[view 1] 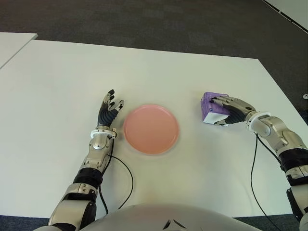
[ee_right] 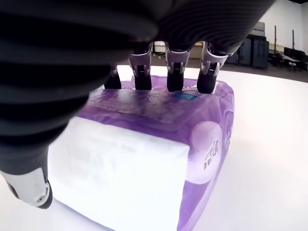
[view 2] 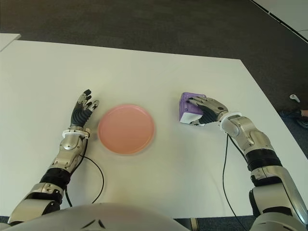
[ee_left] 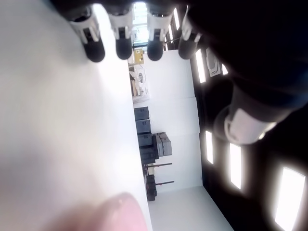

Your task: Put the tissue paper into the plate.

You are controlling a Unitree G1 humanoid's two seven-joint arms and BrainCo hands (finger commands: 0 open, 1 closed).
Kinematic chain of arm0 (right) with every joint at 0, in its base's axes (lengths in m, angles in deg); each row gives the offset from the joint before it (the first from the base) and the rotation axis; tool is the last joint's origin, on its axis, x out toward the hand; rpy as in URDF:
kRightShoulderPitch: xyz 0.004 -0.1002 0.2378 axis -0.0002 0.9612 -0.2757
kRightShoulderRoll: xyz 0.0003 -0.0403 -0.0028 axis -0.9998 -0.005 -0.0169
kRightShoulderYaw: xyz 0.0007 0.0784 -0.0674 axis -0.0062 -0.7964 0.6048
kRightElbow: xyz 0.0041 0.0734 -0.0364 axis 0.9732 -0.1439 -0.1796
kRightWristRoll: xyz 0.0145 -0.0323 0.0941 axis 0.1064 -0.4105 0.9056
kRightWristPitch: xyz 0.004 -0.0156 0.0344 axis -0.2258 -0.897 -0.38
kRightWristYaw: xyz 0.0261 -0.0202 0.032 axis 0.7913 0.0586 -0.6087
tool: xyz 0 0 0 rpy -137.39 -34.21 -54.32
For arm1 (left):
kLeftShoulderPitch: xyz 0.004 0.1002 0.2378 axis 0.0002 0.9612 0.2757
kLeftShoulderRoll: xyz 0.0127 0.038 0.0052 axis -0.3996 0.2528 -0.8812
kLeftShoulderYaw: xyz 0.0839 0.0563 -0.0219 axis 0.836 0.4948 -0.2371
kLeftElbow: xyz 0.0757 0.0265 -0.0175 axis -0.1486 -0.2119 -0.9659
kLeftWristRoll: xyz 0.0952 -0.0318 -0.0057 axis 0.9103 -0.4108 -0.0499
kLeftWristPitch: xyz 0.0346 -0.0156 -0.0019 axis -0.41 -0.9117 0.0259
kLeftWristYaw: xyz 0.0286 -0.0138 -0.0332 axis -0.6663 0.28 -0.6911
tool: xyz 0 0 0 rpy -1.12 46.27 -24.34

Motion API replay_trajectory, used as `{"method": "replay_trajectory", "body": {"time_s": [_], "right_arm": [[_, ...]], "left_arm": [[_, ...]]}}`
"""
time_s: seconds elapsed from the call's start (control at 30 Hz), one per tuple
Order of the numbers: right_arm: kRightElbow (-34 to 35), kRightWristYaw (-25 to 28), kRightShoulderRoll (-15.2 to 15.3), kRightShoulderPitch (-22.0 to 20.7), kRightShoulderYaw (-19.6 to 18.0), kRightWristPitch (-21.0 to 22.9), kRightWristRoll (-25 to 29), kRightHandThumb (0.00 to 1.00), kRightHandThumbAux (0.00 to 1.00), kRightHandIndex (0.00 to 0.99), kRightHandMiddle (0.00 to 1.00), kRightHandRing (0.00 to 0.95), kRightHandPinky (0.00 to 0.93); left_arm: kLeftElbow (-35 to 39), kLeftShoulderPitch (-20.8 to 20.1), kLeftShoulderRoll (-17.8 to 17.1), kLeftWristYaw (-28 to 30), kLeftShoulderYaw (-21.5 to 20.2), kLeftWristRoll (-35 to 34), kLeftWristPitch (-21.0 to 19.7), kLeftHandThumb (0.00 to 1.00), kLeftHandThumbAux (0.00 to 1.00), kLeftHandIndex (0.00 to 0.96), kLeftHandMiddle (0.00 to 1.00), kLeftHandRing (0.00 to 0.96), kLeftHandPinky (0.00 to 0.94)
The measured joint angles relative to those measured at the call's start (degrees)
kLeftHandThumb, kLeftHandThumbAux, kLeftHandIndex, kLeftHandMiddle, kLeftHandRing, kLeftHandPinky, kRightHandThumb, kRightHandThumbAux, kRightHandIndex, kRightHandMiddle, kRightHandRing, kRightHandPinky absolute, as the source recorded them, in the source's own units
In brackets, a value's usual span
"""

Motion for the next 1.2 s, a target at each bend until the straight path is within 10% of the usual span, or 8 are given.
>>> {"method": "replay_trajectory", "body": {"time_s": [1.2], "right_arm": [[-0.7, -4.6, -3.1, 0.0, 2.8, 2.3, -1.1, 0.308, 0.609, 0.038, 0.062, 0.043, 0.039]], "left_arm": [[3.6, 1.7, 1.1, 0.0, -0.1, 0.6, -3.0, 0.0, 0.572, 0.0, 0.0, 0.0, 0.0]]}}
